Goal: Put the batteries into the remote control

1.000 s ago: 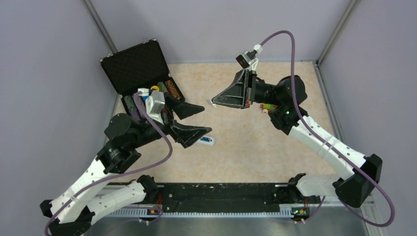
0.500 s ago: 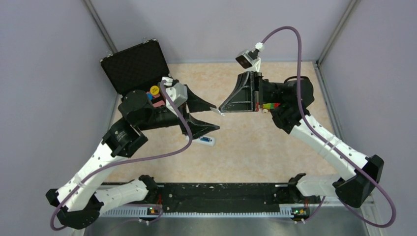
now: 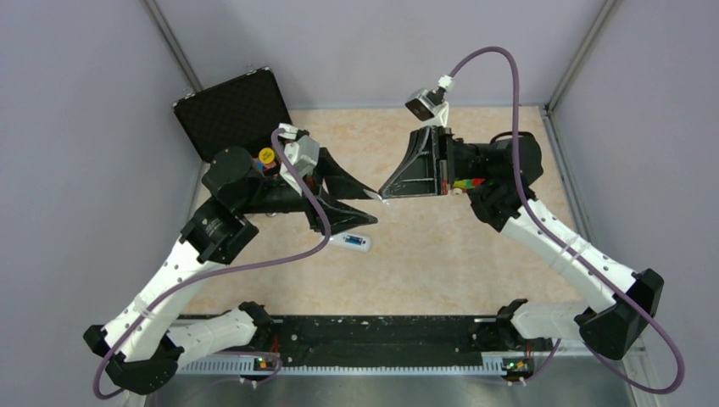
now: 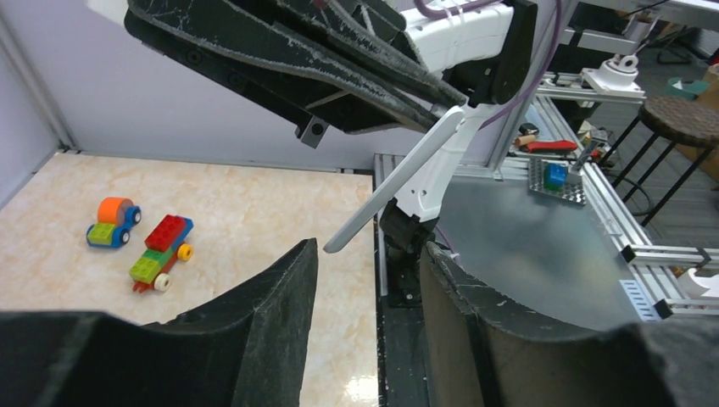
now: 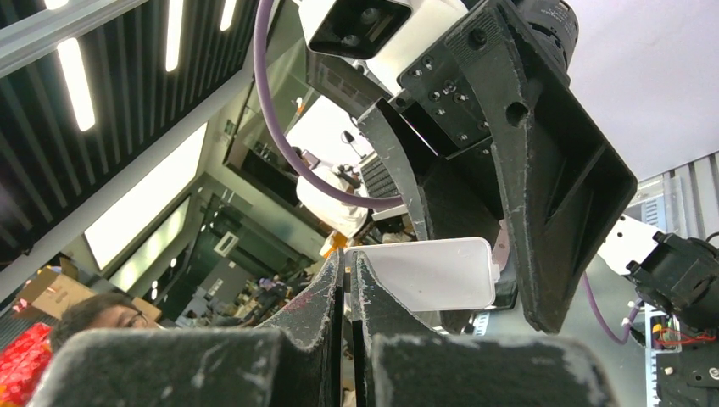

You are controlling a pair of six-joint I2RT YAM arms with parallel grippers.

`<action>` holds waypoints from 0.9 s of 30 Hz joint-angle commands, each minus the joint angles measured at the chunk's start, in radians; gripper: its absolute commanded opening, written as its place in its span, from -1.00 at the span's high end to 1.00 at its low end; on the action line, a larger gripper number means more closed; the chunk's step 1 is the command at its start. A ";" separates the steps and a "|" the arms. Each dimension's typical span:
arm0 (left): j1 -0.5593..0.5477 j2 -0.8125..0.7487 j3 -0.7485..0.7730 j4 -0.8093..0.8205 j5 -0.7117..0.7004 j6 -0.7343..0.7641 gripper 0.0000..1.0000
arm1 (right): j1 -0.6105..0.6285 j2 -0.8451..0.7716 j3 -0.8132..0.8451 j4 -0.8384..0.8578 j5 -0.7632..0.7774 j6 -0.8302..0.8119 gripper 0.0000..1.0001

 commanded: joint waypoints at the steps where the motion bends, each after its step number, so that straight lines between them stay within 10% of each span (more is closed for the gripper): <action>1: 0.008 0.001 0.029 0.099 0.053 -0.048 -0.07 | -0.010 -0.020 -0.003 0.021 -0.016 -0.006 1.00; 9: 0.014 0.025 0.041 0.139 0.088 -0.081 -0.02 | -0.010 -0.014 -0.025 0.021 -0.013 -0.005 1.00; 17: 0.016 0.033 0.038 0.134 0.095 -0.087 0.98 | -0.009 -0.006 -0.025 0.034 -0.012 0.002 1.00; 20: 0.021 0.022 0.027 0.134 0.089 -0.087 1.00 | -0.010 -0.008 -0.038 0.027 -0.003 0.002 1.00; 24: 0.031 0.004 0.014 0.104 0.061 -0.082 1.00 | -0.013 -0.034 -0.075 -0.080 0.033 -0.069 0.05; 27: 0.039 -0.001 0.016 -0.005 0.022 -0.073 1.00 | -0.028 -0.069 -0.054 -0.349 0.089 -0.279 -0.24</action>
